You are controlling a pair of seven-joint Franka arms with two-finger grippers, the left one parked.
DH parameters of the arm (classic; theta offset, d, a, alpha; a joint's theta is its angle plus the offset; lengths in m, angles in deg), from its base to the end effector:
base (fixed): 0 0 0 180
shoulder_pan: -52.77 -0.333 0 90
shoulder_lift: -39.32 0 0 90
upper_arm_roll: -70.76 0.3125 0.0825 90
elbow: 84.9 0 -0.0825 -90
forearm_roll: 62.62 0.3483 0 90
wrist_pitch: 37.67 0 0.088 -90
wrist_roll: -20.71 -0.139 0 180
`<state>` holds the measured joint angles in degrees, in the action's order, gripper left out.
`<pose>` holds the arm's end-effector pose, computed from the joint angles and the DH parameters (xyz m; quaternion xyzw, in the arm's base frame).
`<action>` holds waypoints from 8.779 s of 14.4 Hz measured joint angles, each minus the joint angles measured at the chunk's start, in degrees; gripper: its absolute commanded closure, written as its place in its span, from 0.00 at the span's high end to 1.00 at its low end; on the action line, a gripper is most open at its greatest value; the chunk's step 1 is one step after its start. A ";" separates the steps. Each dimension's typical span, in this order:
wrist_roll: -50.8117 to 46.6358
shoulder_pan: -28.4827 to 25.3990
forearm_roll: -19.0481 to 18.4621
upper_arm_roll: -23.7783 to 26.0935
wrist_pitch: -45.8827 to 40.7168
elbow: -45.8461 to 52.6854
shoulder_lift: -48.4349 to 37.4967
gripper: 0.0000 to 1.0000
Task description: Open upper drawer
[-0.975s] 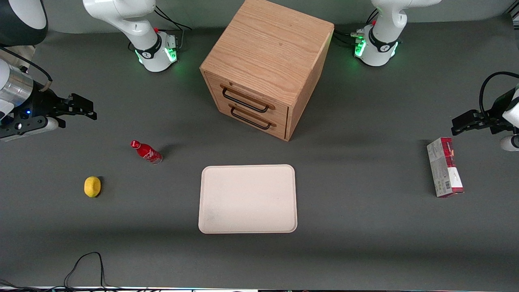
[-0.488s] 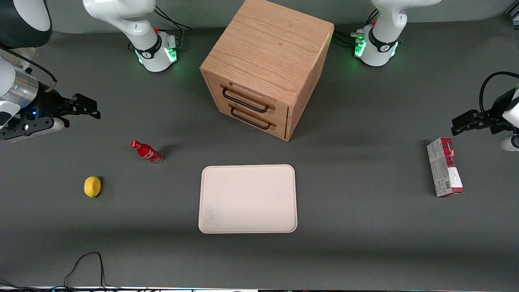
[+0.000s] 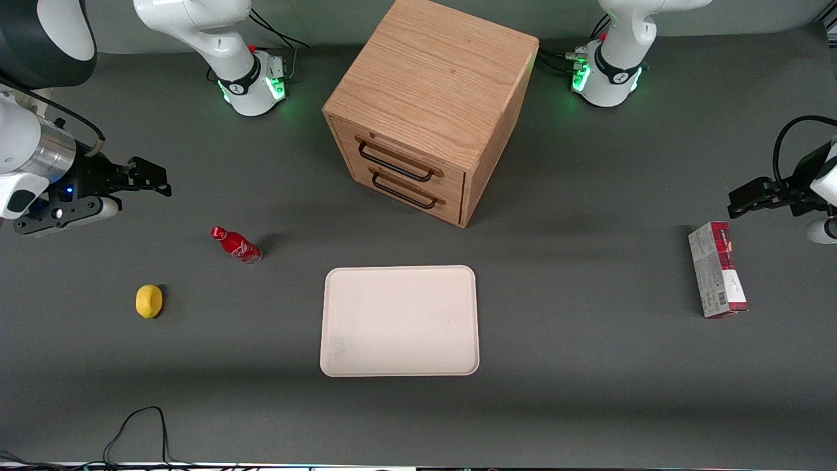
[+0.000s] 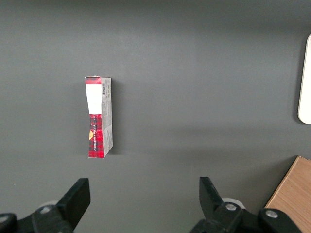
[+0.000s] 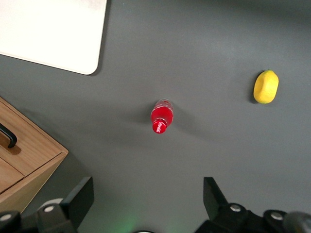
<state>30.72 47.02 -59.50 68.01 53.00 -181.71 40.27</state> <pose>0.5130 0.0346 0.5302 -0.9915 -0.1110 0.0600 0.0305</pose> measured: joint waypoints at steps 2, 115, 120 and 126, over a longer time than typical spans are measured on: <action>0.06 -0.01 0.98 0.03 -1.15 0.37 0.56 1.00; 21.84 -28.01 11.83 -1.90 19.51 8.47 25.73 1.00; 22.26 -27.25 11.83 -1.89 18.96 10.19 26.89 1.00; 22.70 -25.90 11.83 -1.90 18.89 12.39 28.28 1.00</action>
<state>53.42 21.12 -47.67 66.11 71.89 -169.33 68.56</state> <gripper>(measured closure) 0.000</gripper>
